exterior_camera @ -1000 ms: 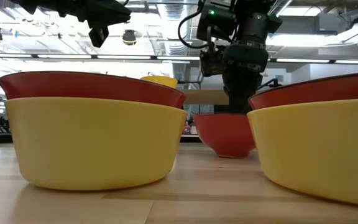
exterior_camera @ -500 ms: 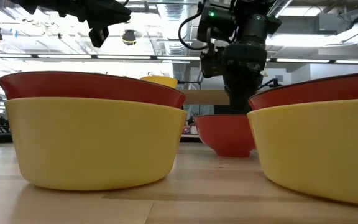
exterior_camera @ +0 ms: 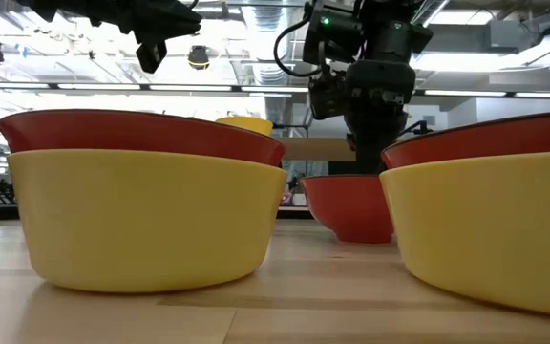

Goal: Pick & Place Mini bowls
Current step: Put the top white bowl on the shelf

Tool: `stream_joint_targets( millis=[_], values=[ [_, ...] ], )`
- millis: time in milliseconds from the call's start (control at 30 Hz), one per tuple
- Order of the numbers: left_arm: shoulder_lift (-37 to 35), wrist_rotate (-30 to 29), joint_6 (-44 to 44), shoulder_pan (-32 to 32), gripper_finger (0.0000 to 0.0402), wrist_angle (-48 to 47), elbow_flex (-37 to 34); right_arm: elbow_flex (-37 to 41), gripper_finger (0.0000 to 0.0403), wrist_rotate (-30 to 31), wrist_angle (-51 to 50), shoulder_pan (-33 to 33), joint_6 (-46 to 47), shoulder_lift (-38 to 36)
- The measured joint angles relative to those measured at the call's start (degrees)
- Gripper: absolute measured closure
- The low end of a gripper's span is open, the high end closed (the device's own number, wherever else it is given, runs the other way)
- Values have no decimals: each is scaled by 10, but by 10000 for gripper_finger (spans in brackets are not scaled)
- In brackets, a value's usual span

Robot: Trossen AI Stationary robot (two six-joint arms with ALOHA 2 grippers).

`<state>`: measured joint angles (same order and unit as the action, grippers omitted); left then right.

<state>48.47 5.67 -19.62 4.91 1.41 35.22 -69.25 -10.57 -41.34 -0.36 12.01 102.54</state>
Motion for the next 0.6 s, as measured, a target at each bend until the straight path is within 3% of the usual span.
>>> stream_joint_targets(
  millis=[600],
  values=[
    [0, 0, 1, 0, 348, 1, 0, -1, 337, 1, 23, 15, 0, 24]
  ],
)
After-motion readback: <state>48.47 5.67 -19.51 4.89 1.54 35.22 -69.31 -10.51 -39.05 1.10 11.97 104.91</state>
